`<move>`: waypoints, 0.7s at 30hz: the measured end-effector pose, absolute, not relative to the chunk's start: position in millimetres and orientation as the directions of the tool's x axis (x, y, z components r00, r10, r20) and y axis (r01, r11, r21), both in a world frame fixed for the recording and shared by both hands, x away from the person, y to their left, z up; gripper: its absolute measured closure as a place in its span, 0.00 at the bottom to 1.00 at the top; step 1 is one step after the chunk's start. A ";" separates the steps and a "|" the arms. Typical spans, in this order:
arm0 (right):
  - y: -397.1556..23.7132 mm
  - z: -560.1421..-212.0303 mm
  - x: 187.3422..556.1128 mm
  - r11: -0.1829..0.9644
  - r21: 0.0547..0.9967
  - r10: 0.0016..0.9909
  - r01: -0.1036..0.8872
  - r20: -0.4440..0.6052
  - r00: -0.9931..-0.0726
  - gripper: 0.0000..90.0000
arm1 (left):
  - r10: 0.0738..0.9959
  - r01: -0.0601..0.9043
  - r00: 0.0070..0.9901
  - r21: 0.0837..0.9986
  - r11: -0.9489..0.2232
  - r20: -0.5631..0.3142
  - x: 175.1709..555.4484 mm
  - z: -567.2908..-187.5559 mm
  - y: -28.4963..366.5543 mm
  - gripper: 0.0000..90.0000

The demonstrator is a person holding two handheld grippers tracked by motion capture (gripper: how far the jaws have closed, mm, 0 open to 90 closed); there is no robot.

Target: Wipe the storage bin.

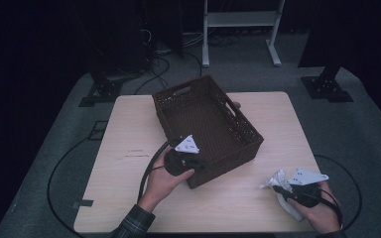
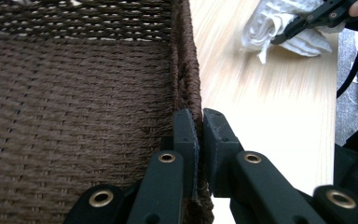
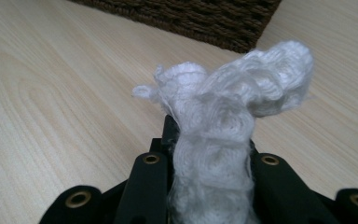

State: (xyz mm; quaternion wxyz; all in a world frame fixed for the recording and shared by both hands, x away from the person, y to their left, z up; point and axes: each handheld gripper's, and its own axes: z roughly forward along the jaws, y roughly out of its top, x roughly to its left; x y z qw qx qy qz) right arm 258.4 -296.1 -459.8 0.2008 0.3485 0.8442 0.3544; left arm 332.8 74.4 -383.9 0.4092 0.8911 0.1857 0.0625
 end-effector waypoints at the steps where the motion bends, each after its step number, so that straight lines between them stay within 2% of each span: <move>1: -295.9 -459.8 258.6 0.506 0.738 0.730 0.446 -0.091 -0.678 0.83 | 0.385 0.283 0.922 0.756 -0.590 -0.045 331.5 -384.1 70.9 0.93; 11: -294.9 -460.4 260.9 0.508 0.736 0.727 0.446 -0.089 -0.681 0.83 | 0.378 0.284 0.924 0.765 -0.578 -0.058 330.1 -384.7 69.4 0.91; 16: -295.2 -459.9 260.9 0.505 0.739 0.729 0.446 -0.089 -0.679 0.83 | 0.360 0.281 0.930 0.776 -0.565 -0.075 328.5 -381.4 78.1 0.79; 21: -294.4 -458.0 262.6 0.509 0.740 0.725 0.439 -0.094 -0.682 0.83 | 0.355 0.280 0.932 0.766 -0.579 -0.072 326.9 -383.4 86.4 0.73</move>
